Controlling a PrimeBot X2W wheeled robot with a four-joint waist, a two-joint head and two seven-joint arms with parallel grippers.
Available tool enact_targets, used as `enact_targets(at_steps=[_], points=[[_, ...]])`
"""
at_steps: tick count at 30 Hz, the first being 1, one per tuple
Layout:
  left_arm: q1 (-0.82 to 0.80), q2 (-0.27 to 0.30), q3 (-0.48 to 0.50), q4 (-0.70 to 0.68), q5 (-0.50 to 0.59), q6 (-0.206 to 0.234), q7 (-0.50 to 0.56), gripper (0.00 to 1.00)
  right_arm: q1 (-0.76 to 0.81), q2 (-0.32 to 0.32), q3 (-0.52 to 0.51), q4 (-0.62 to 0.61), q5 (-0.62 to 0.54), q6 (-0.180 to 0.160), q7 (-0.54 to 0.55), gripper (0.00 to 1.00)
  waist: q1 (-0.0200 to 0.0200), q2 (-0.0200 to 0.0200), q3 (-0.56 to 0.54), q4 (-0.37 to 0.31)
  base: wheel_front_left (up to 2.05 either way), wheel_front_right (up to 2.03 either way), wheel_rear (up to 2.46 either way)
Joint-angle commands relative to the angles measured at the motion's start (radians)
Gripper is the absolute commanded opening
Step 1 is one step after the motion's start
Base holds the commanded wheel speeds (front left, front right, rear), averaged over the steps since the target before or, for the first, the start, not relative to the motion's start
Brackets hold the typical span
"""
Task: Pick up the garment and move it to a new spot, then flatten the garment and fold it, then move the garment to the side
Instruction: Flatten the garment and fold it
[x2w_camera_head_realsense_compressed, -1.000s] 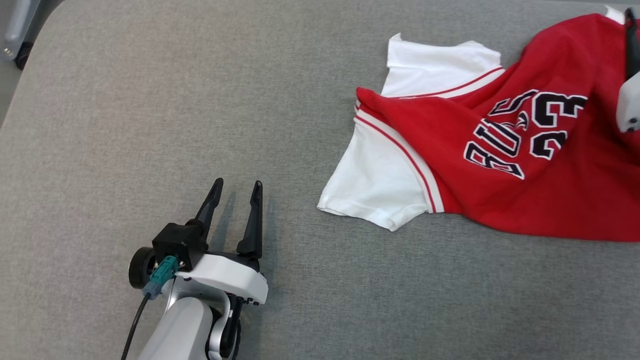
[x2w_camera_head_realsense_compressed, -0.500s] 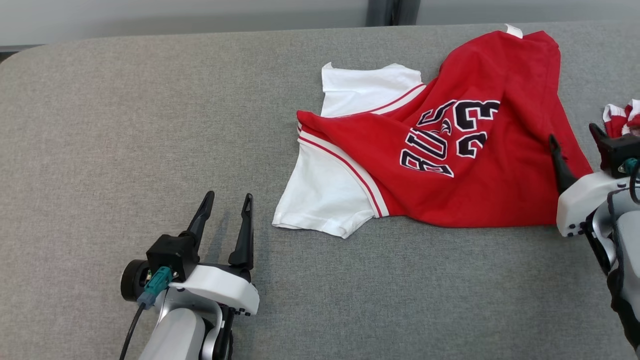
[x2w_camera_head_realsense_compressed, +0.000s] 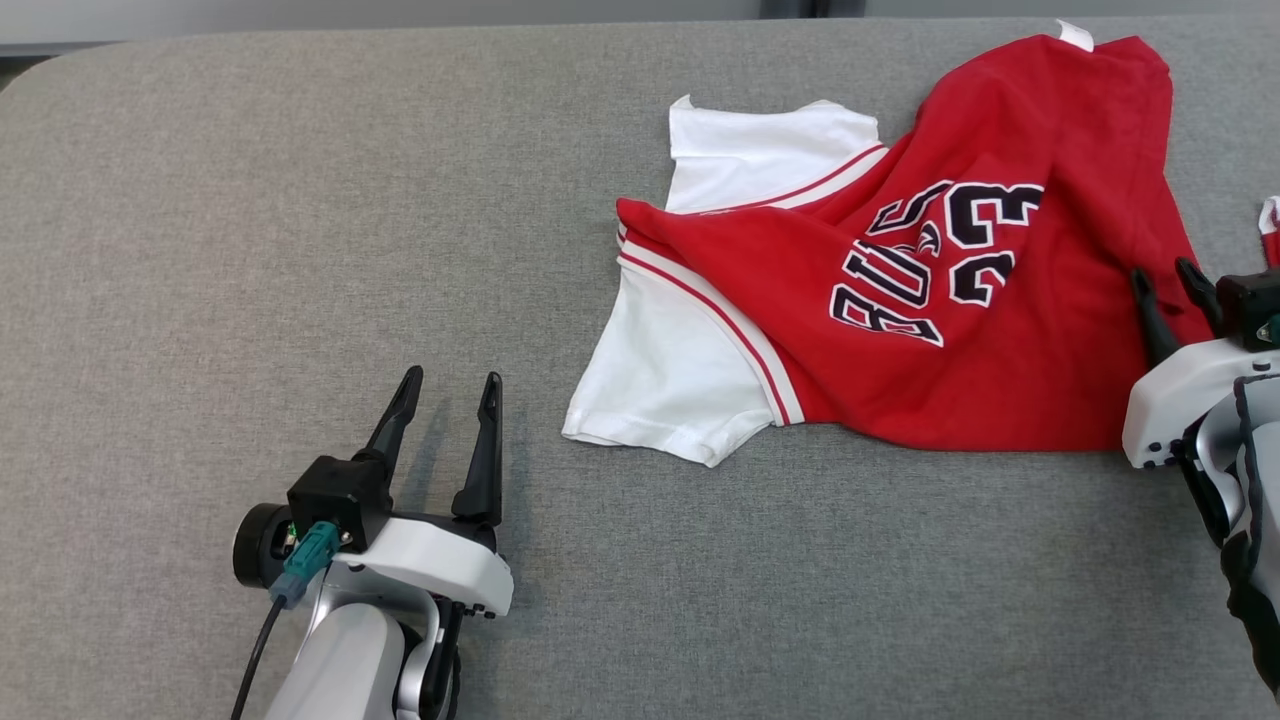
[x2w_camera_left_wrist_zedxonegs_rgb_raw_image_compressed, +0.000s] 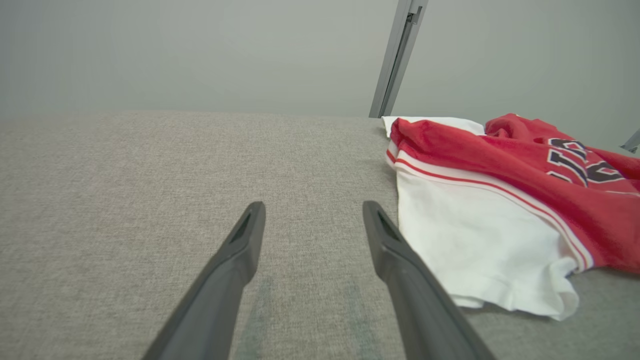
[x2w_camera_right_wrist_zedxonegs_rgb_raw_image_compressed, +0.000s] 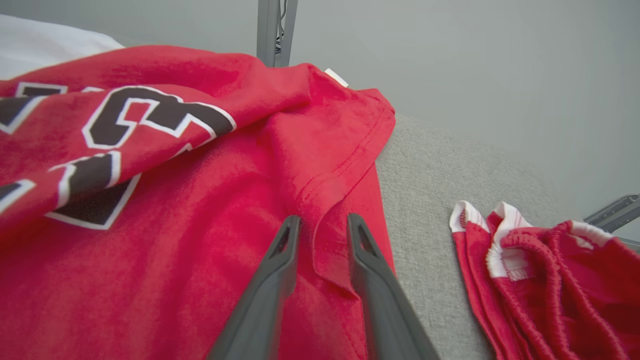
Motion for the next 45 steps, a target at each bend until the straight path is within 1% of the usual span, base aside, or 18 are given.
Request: enact_targets(at_steps=[1,2,4,5,9,14,18,22,23,24,25,29,34,38,45], points=[[-0.010,0.004,0.006,-0.004,0.005,-0.003,-0.005,1.00,-0.012,-0.005,-0.006,0.013,-0.004,0.000,0.001,0.34,0.0000,0.0000,0.004,0.005,0.00,0.00,0.00],[-0.011,0.004,0.007,-0.005,0.006,-0.002,-0.005,1.00,-0.018,-0.006,-0.010,0.018,-0.005,0.000,0.000,0.27,0.0000,0.0000,0.006,0.008,0.00,0.00,0.00],[-0.013,0.004,0.008,-0.007,0.007,-0.002,-0.005,1.00,-0.030,-0.011,-0.015,0.035,-0.008,0.000,0.000,0.08,0.0000,0.0000,0.009,0.012,0.00,0.00,0.00],[-0.015,0.004,0.009,-0.007,0.007,-0.002,-0.005,1.00,-0.036,-0.012,-0.017,0.042,-0.009,0.000,0.000,0.00,0.0000,0.0000,0.010,0.014,0.00,0.00,0.00],[-0.018,0.004,0.010,-0.010,0.008,-0.003,-0.005,1.00,-0.060,-0.024,-0.024,0.055,-0.010,0.000,-0.001,0.00,0.0000,0.0000,0.013,0.019,0.00,0.00,0.00],[-0.024,0.004,0.007,-0.017,0.010,-0.004,-0.005,1.00,-0.105,-0.065,-0.053,0.073,-0.031,0.000,0.000,0.00,0.0000,0.0000,0.022,0.026,0.00,0.00,0.00],[-0.035,0.004,-0.001,-0.029,0.011,-0.004,-0.005,1.00,-0.150,-0.100,-0.092,0.103,-0.057,0.000,0.014,0.00,0.0000,0.0000,0.033,0.036,0.00,0.00,0.00],[-0.039,0.004,-0.008,-0.043,0.009,0.001,-0.005,1.00,-0.188,-0.121,-0.146,0.132,-0.090,0.000,0.018,0.00,0.0000,0.0000,0.042,0.047,0.00,0.00,0.00],[-0.042,0.004,-0.010,-0.046,0.008,0.002,-0.005,1.00,-0.196,-0.127,-0.165,0.132,-0.101,0.000,0.012,0.28,0.0000,0.0000,0.044,0.050,0.00,0.00,0.00],[-0.044,0.004,-0.011,-0.048,0.008,0.003,-0.005,1.00,-0.198,-0.127,-0.184,0.130,-0.116,0.000,0.006,0.84,0.0000,0.0000,0.045,0.052,0.00,0.00,0.00],[-0.045,0.004,-0.013,-0.050,0.008,0.004,-0.005,1.00,-0.196,-0.125,-0.203,0.132,-0.132,0.000,0.003,1.00,0.0000,0.0000,0.043,0.054,0.00,0.00,0.00],[-0.032,0.004,-0.009,-0.053,0.007,0.009,-0.005,1.00,-0.177,-0.091,-0.254,0.122,-0.182,0.000,-0.012,1.00,0.0000,0.0000,0.022,0.052,0.00,0.00,0.00],[-0.002,0.004,0.000,-0.051,0.009,0.011,-0.004,1.00,-0.136,-0.051,-0.274,0.090,-0.200,0.000,-0.021,1.00,0.0000,0.0000,-0.023,0.032,0.00,0.00,0.00],[0.019,0.004,0.003,-0.047,0.006,0.009,-0.005,1.00,-0.070,-0.016,-0.271,0.010,-0.169,0.000,-0.020,1.00,0.0000,0.0000,-0.058,0.009,0.00,0.00,0.00],[0.057,0.004,0.003,-0.034,-0.008,0.007,-0.005,1.00,0.124,0.044,-0.252,-0.182,-0.055,0.000,-0.021,1.00,0.0000,0.0000,-0.116,-0.032,0.00,0.00,0.00]])
